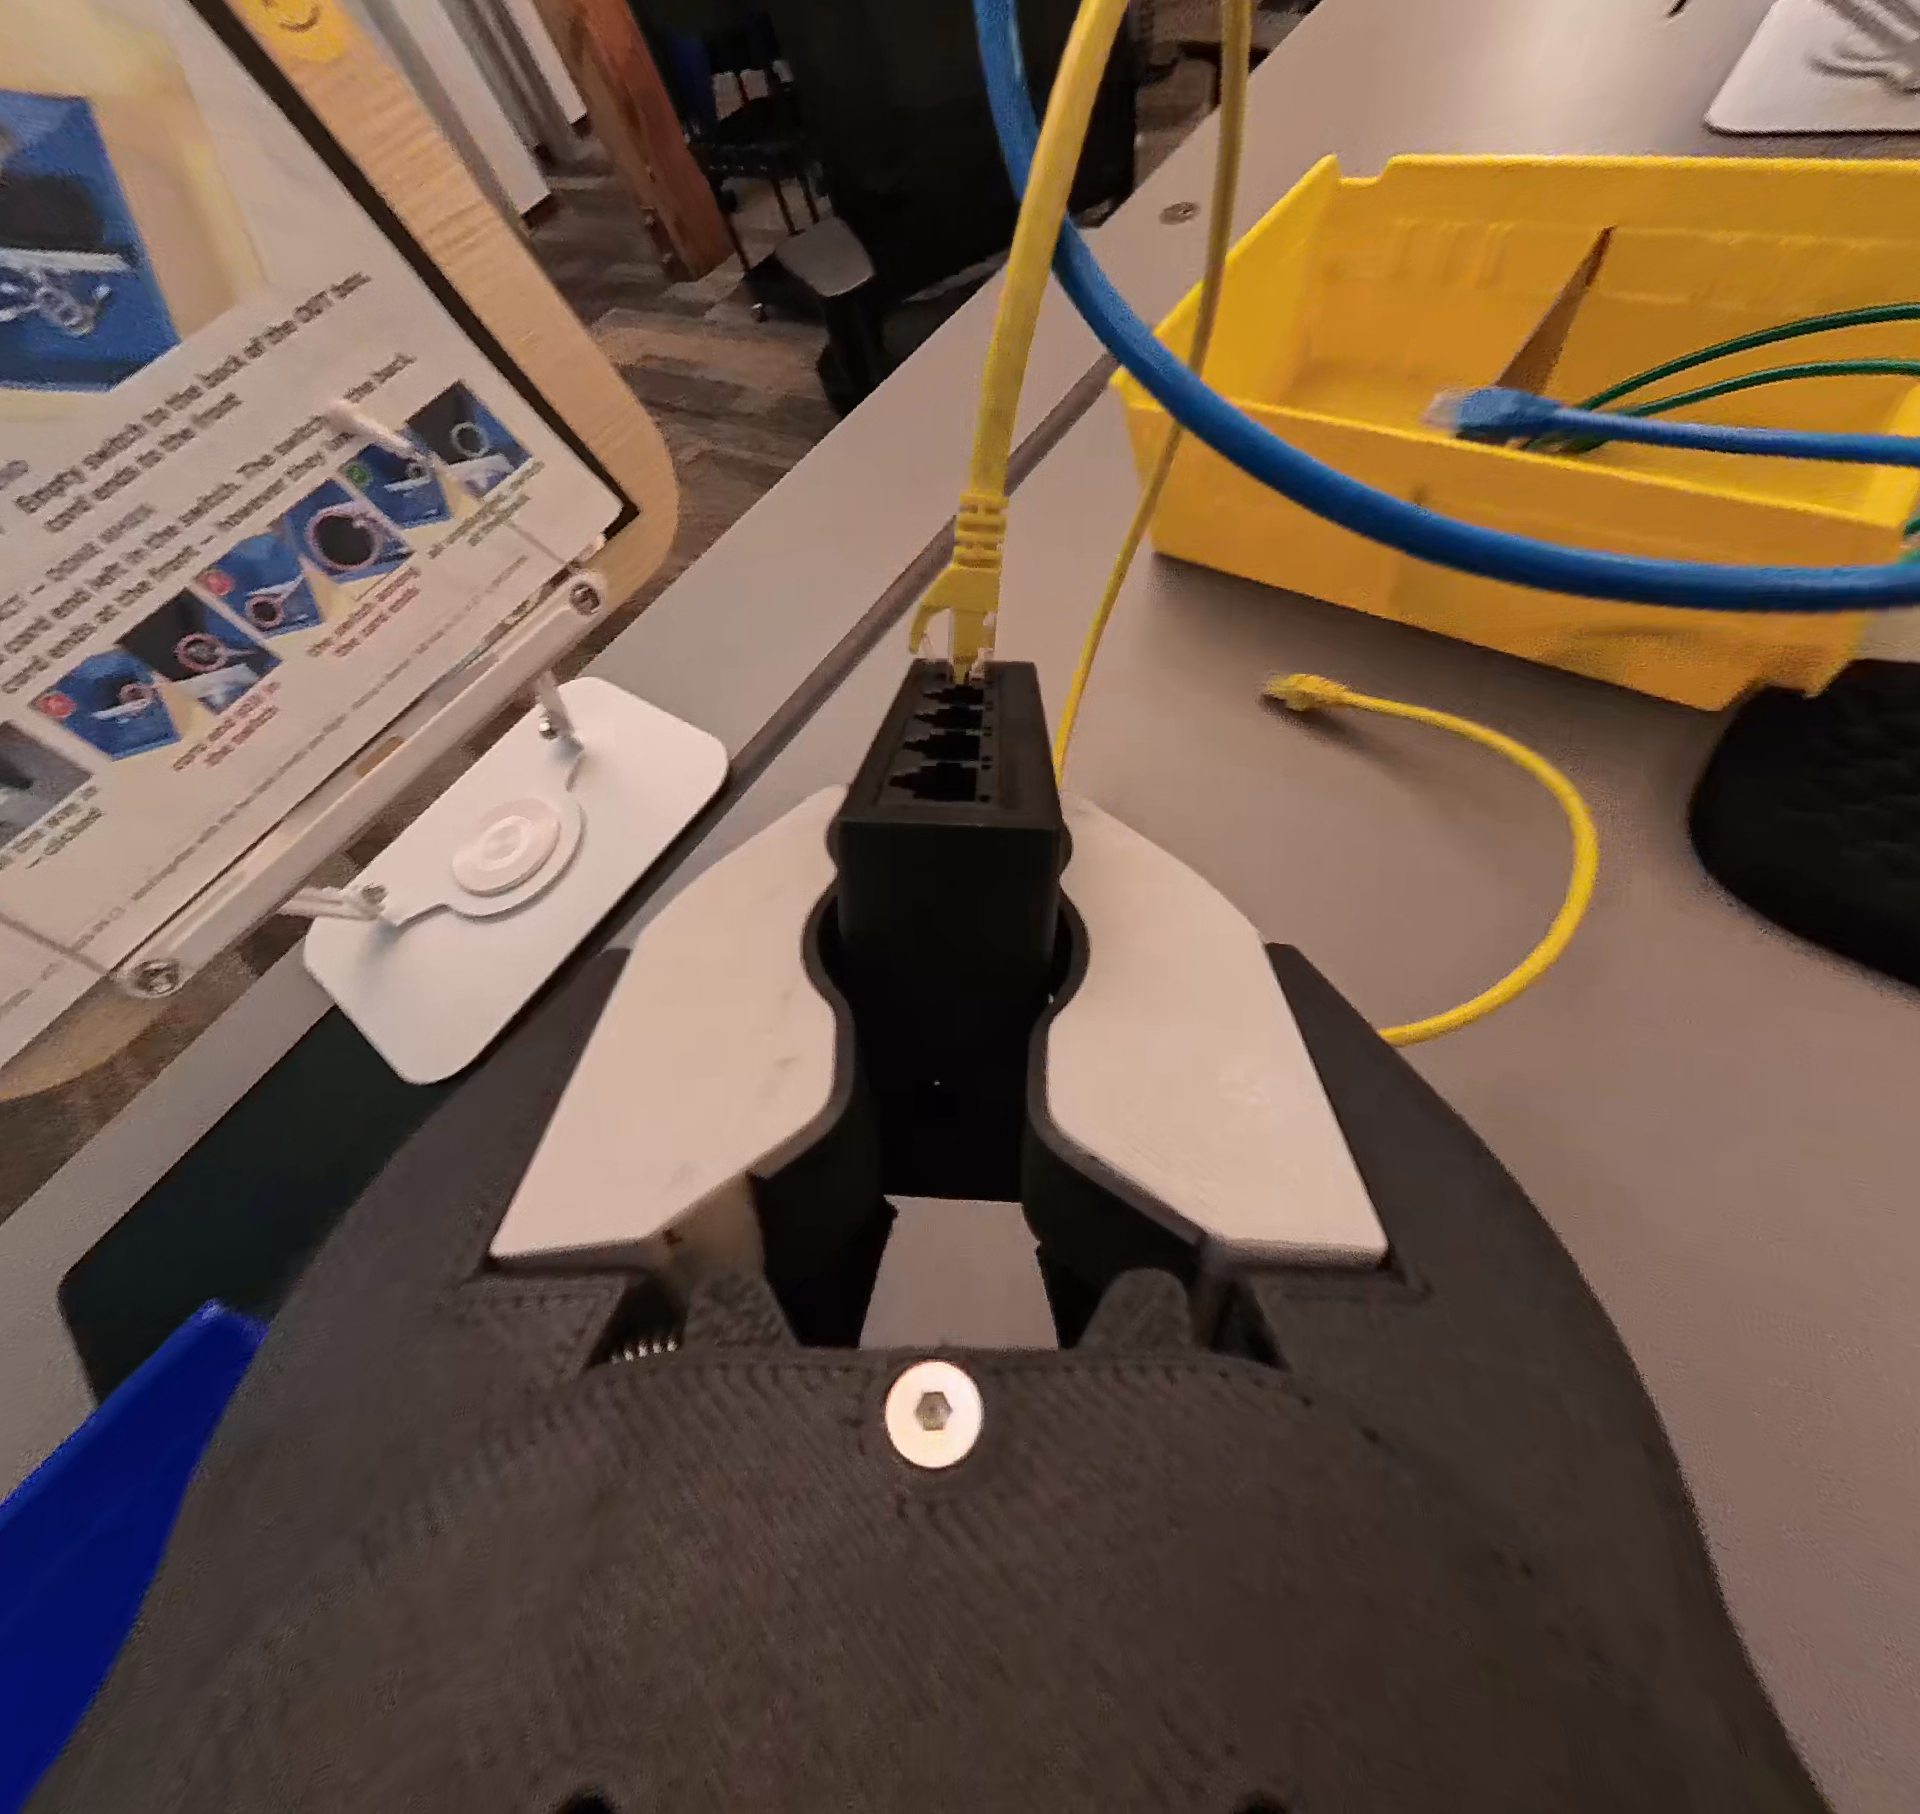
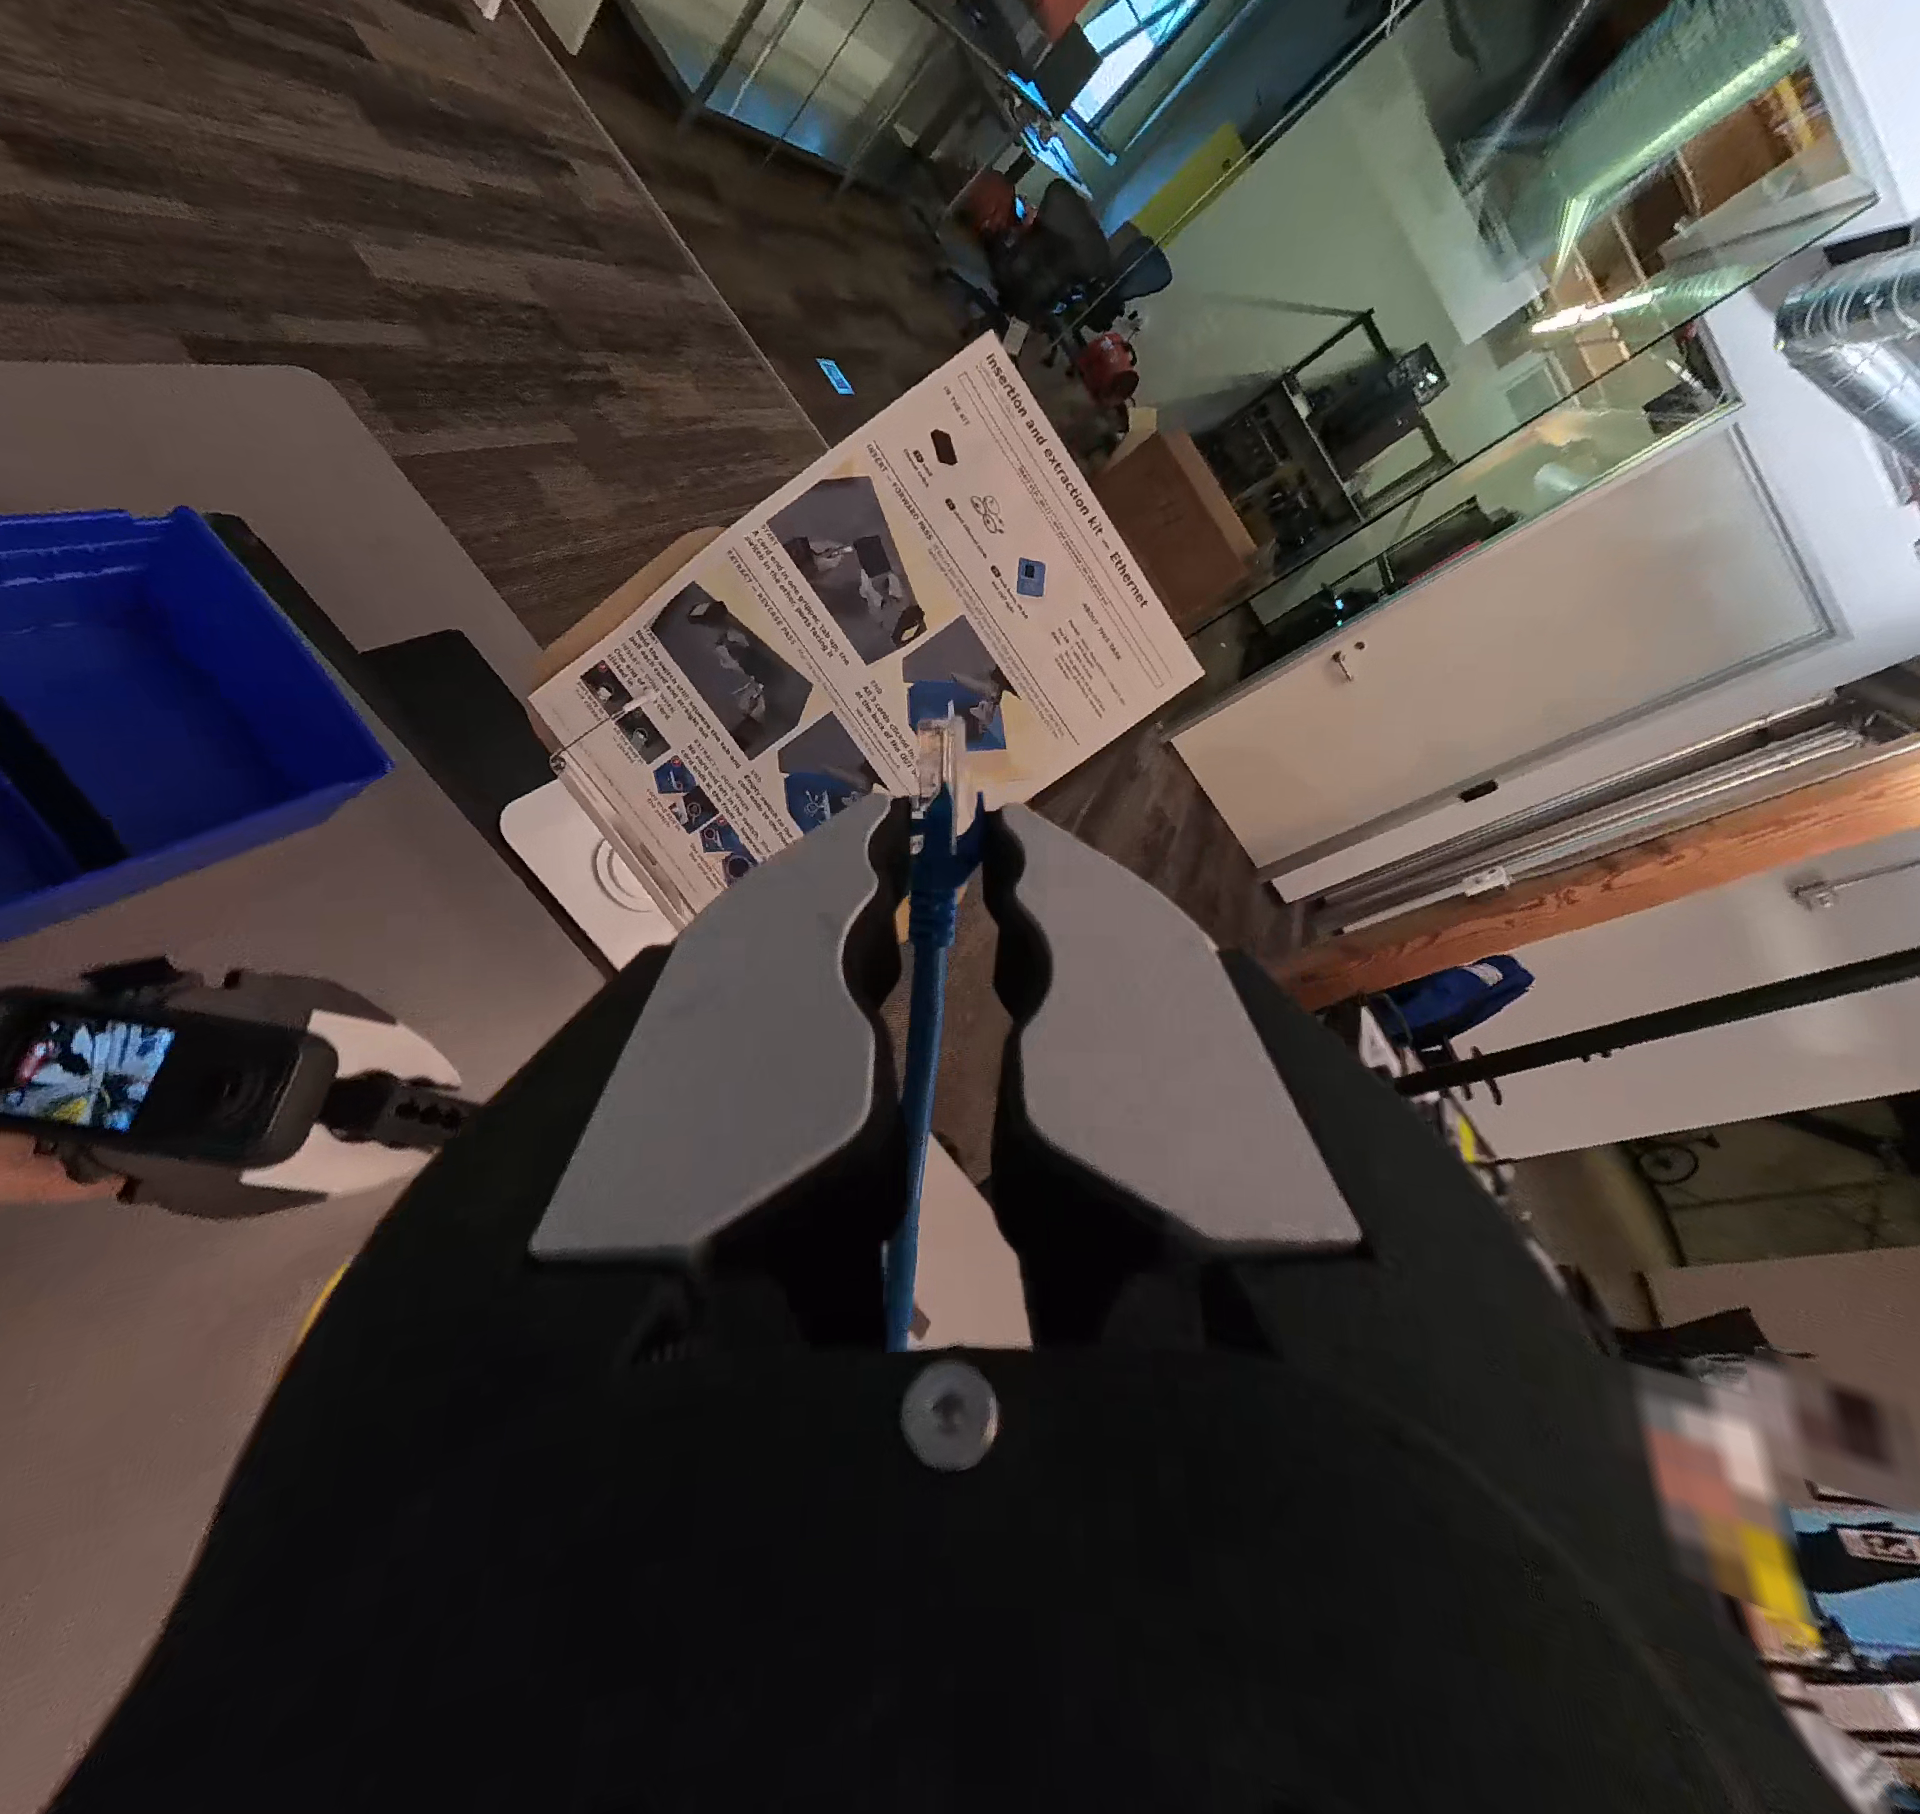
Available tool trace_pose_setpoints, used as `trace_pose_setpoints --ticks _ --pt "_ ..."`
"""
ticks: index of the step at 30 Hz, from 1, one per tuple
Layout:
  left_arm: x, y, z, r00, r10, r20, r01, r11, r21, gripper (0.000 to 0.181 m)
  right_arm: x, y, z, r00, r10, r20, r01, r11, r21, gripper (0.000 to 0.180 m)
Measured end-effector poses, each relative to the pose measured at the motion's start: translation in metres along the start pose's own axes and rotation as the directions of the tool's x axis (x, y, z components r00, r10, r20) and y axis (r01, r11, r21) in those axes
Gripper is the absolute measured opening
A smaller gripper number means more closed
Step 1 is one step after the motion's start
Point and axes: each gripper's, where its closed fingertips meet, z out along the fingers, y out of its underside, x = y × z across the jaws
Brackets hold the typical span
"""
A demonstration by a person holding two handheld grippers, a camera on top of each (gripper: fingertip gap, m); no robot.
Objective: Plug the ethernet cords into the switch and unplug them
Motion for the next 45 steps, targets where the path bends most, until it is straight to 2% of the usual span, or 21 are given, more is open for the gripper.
trace_pose_setpoints --ticks 5,8,12,17,22,27,30,35,39,45 --pt "0.01 -0.009 -0.003 0.999 0.033 0.003 -0.033 0.999 0.027 0.029 0.004 0.0 0.018 0.987 0.155 0.039 -0.155 0.988 -0.007 0.014" --pt "0.01 -0.013 -0.007 0.999 0.039 0.016 -0.04 0.998 0.043 0.029 -0.002 -0.011 0.025 0.952 0.282 0.12 -0.287 0.958 0.025 0.014" --pt "0.003 -0.014 -0.01 0.999 0.035 0.042 -0.037 0.998 0.051 0.029 -0.005 -0.028 0.028 0.916 0.354 0.188 -0.37 0.927 0.063 0.014" --pt "-0.005 -0.012 -0.011 0.999 0.014 0.043 -0.016 0.998 0.056 0.029 0.004 -0.027 0.034 0.937 0.327 0.122 -0.334 0.941 0.048 0.014" --pt "-0.011 -0.013 -0.015 0.998 0.026 0.062 -0.03 0.998 0.055 0.029 0.026 0.01 0.041 0.962 0.273 0.0 -0.273 0.962 -0.032 0.014" --pt "-0.028 -0.004 -0.015 0.995 0.005 0.104 -0.006 1.0 0.017 0.029 0.047 0.039 0.017 0.958 0.285 -0.042 -0.286 0.957 -0.042 0.014" --pt "-0.038 0.0 -0.014 0.993 -0.025 0.118 0.024 1.0 0.017 0.029 0.044 0.035 -0.012 0.95 0.313 0.005 -0.313 0.95 -0.002 0.014" --pt "-0.042 -0.001 -0.016 0.991 -0.027 0.13 0.023 0.999 0.033 0.029 0.011 0.007 -0.047 0.964 0.251 0.089 -0.258 0.964 0.065 0.014" --pt "-0.033 -0.004 -0.013 0.992 0.009 0.129 -0.015 0.999 0.043 0.029 -0.015 -0.015 -0.043 0.96 0.233 0.158 -0.247 0.966 0.078 0.014" --pt "0.016 -0.026 -0.004 0.998 0.058 0.011 -0.059 0.981 0.185 0.029 -0.037 -0.044 -0.018 0.909 0.307 0.281 -0.348 0.931 0.111 0.014"
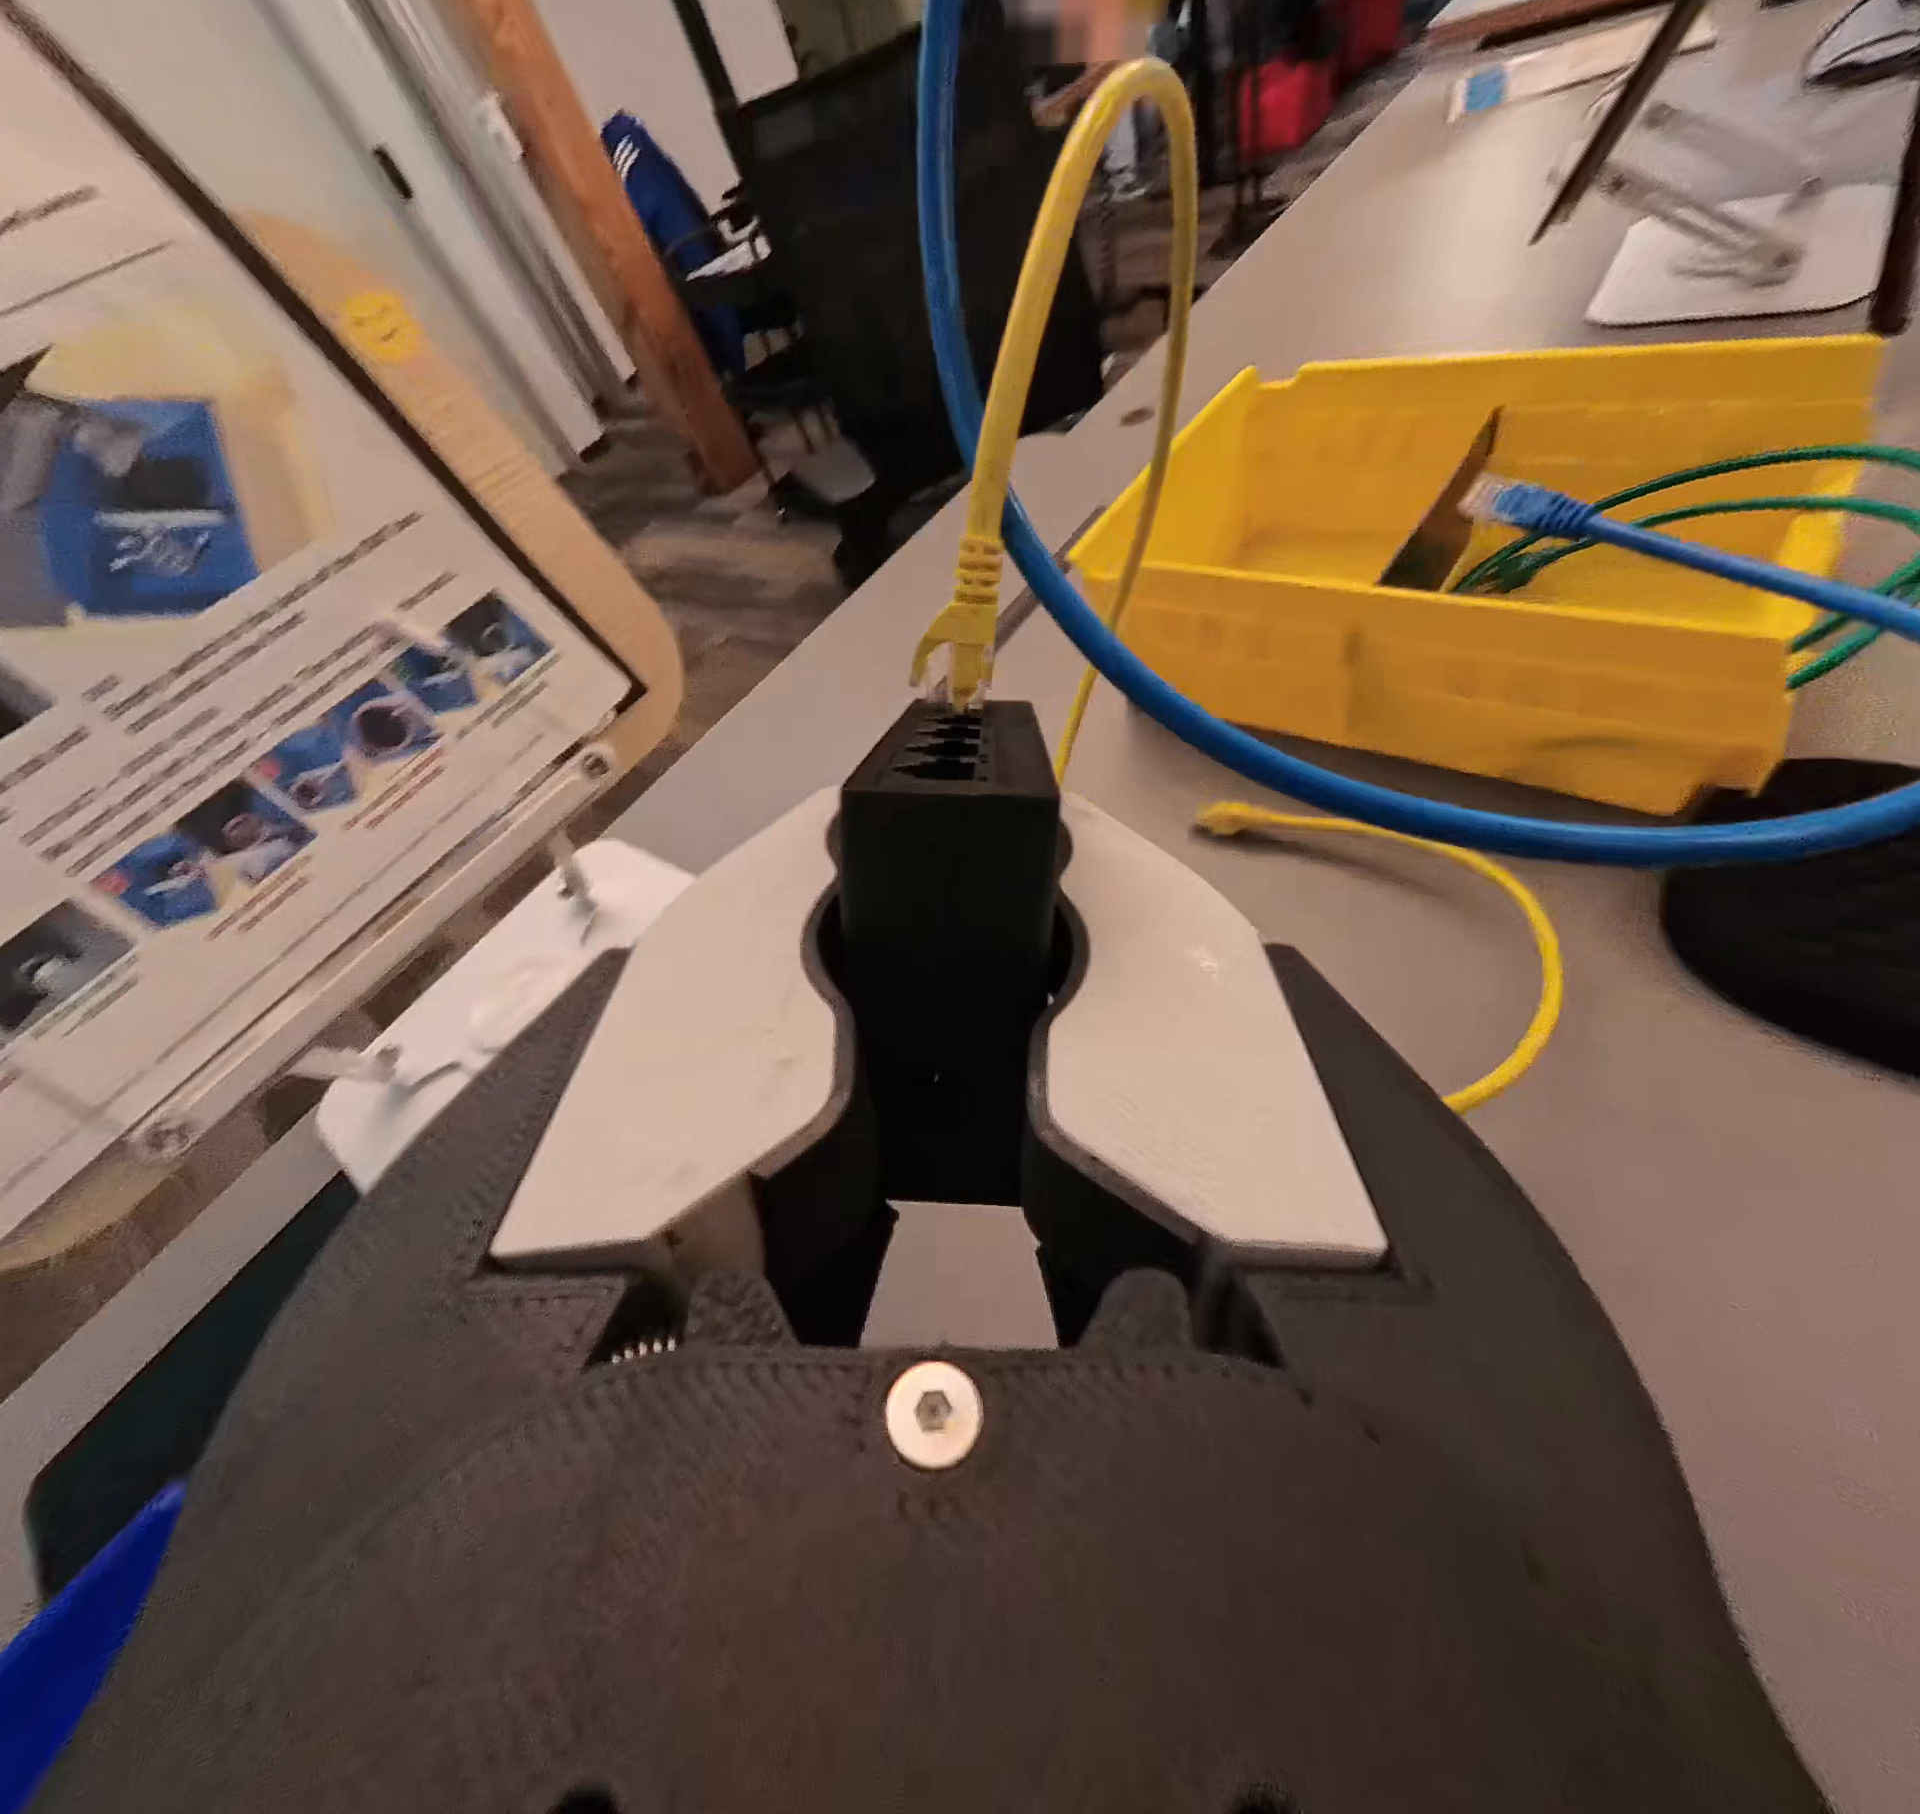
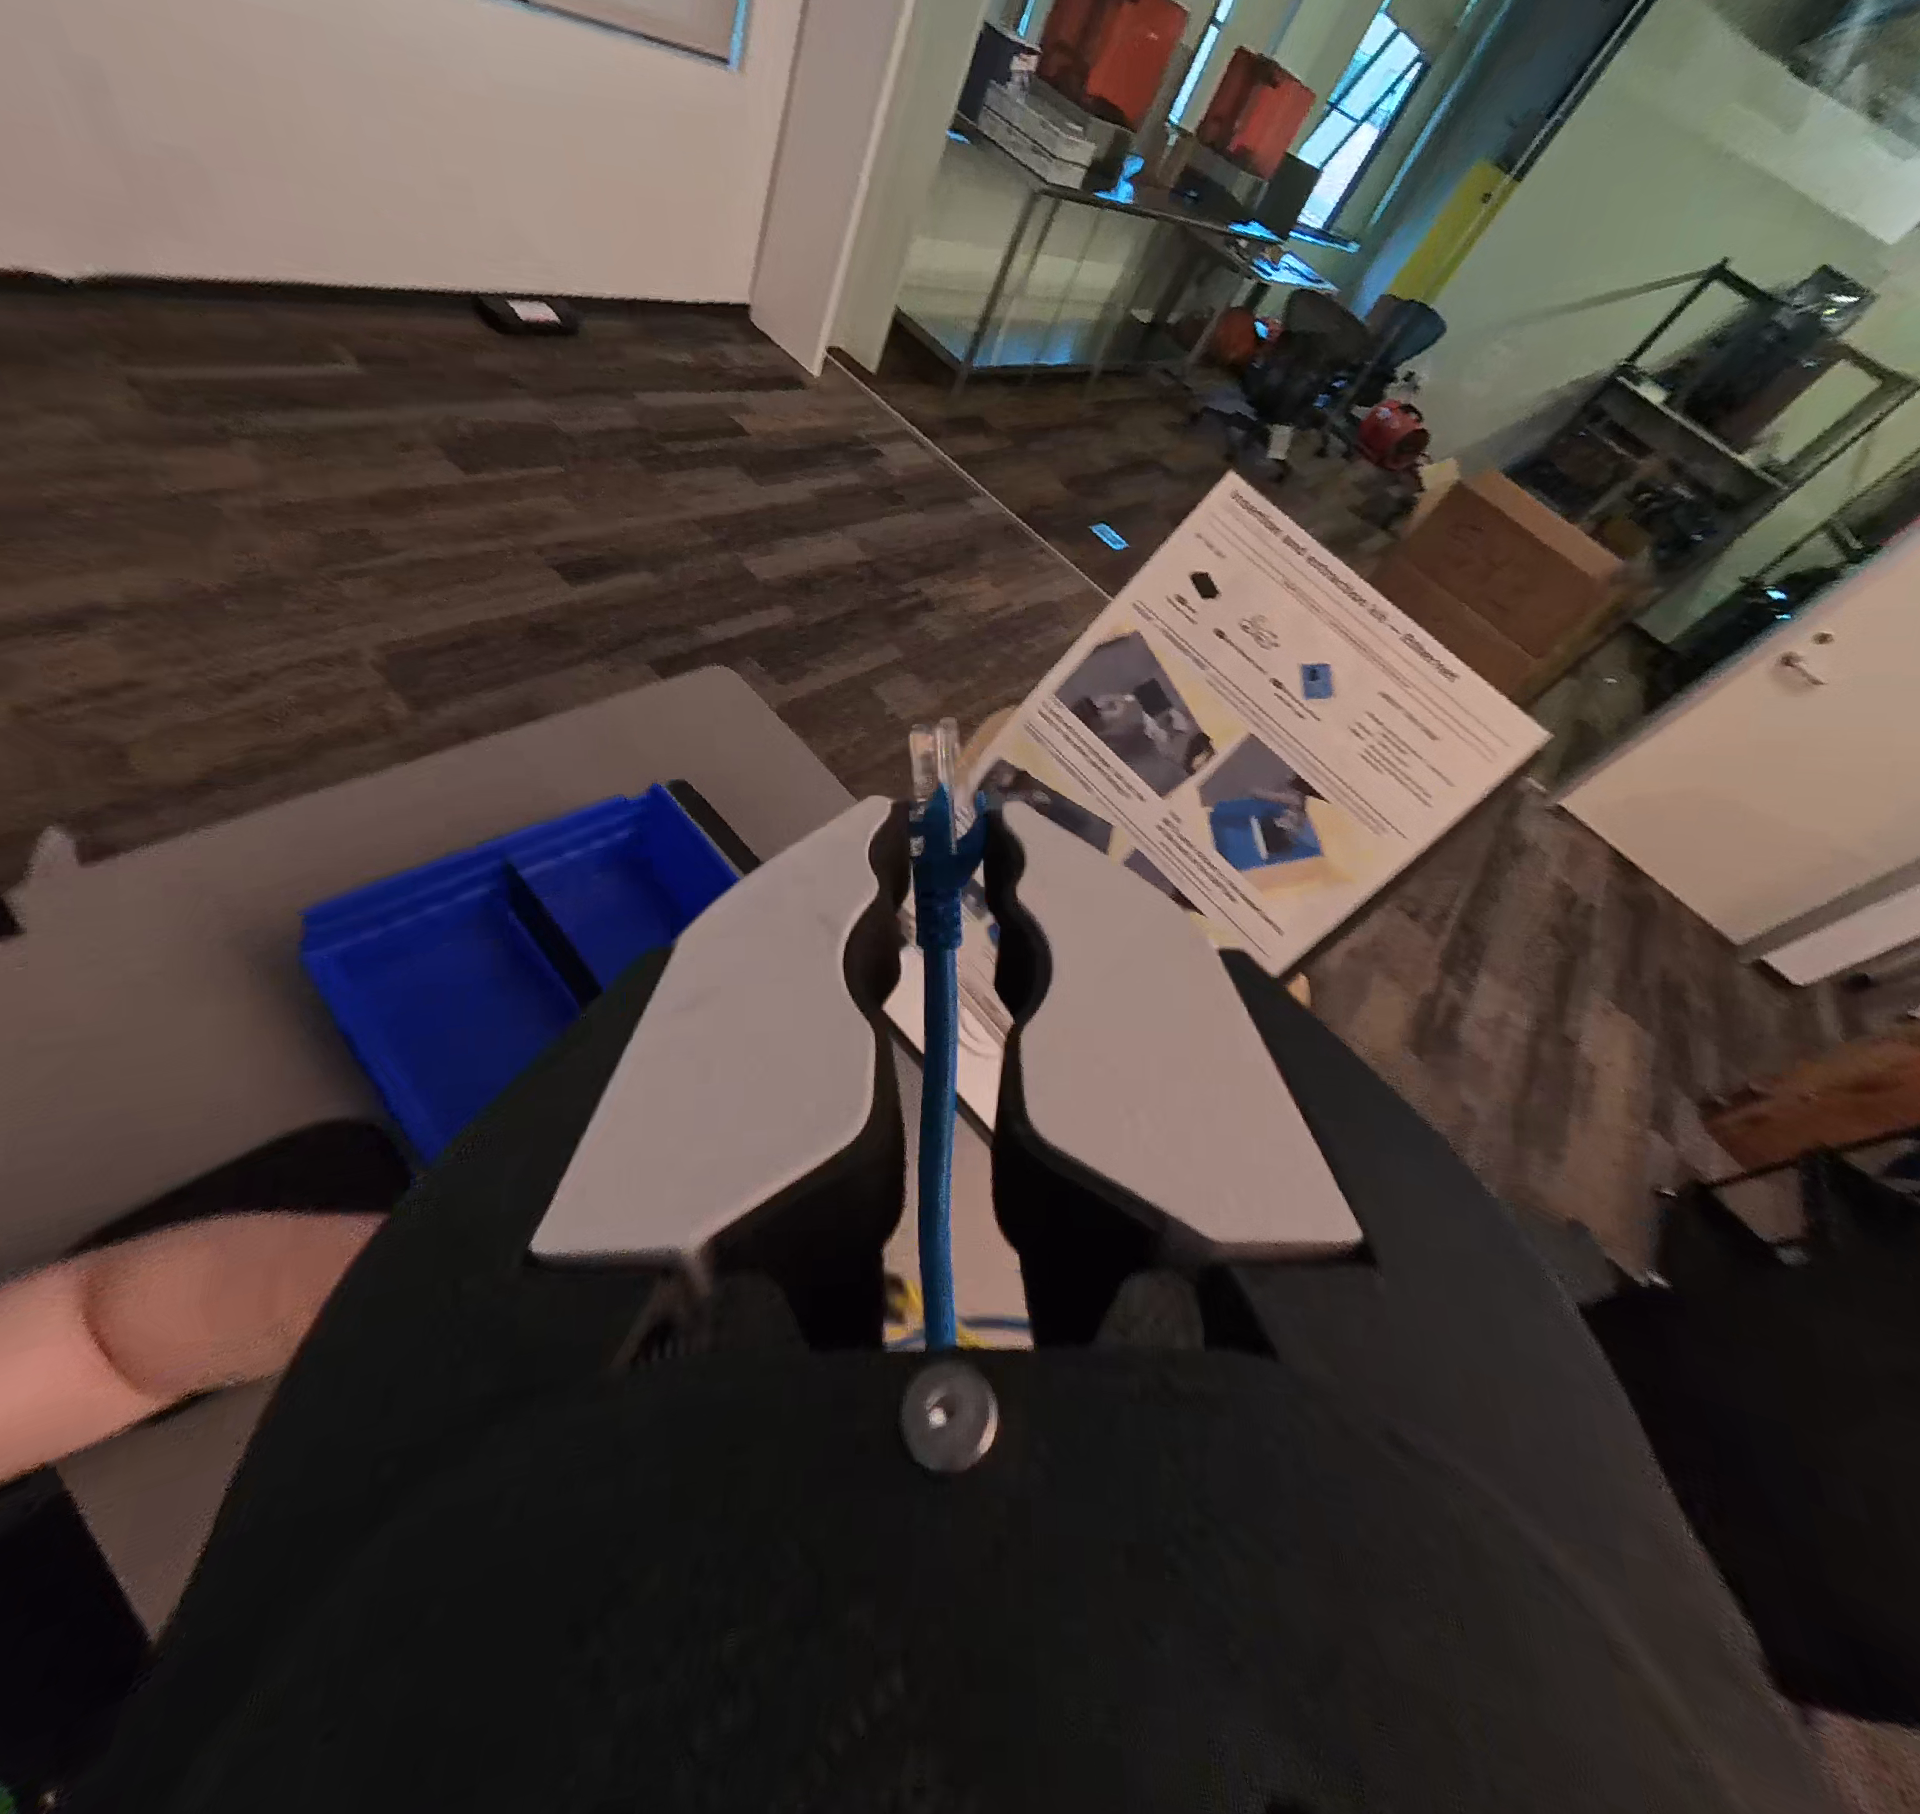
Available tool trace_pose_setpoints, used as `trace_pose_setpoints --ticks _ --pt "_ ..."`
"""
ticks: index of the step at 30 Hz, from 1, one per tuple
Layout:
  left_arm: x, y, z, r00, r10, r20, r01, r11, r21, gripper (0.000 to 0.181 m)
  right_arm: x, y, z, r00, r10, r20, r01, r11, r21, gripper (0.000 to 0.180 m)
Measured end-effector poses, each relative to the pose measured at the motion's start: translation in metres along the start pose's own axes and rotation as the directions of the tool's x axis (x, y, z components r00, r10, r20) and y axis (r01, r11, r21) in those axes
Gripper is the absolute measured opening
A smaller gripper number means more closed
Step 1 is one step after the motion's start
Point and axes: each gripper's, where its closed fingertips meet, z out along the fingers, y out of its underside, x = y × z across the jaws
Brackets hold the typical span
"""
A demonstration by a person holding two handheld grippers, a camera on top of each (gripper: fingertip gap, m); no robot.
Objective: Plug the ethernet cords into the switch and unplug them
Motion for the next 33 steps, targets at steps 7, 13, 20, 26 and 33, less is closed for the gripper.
trace_pose_setpoints --ticks 7,13,20,26,33 --pt "0.03 -0.005 0.009 0.999 0.039 -0.005 -0.038 0.999 0.024 0.029 -0.007 -0.027 0.019 0.992 0.104 0.073 -0.11 0.991 0.077 0.014" --pt "0.0 -0.006 0.0 0.997 -0.054 0.061 0.051 0.998 0.042 0.029 -0.018 -0.046 0.02 0.984 0.143 0.109 -0.156 0.981 0.118 0.014" --pt "-0.01 -0.013 -0.016 0.996 -0.09 0.013 0.089 0.996 0.027 0.029 -0.023 -0.038 0.034 0.986 0.136 0.098 -0.144 0.986 0.081 0.014" --pt "-0.002 -0.02 -0.023 0.999 -0.035 -0.019 0.036 0.999 0.03 0.029 -0.029 -0.022 0.054 0.987 0.129 0.096 -0.132 0.991 0.031 0.014" --pt "0.001 -0.03 -0.03 1.0 0.003 -0.025 -0.001 0.997 0.073 0.029 -0.038 -0.009 0.071 0.983 0.144 0.117 -0.146 0.989 0.008 0.014"
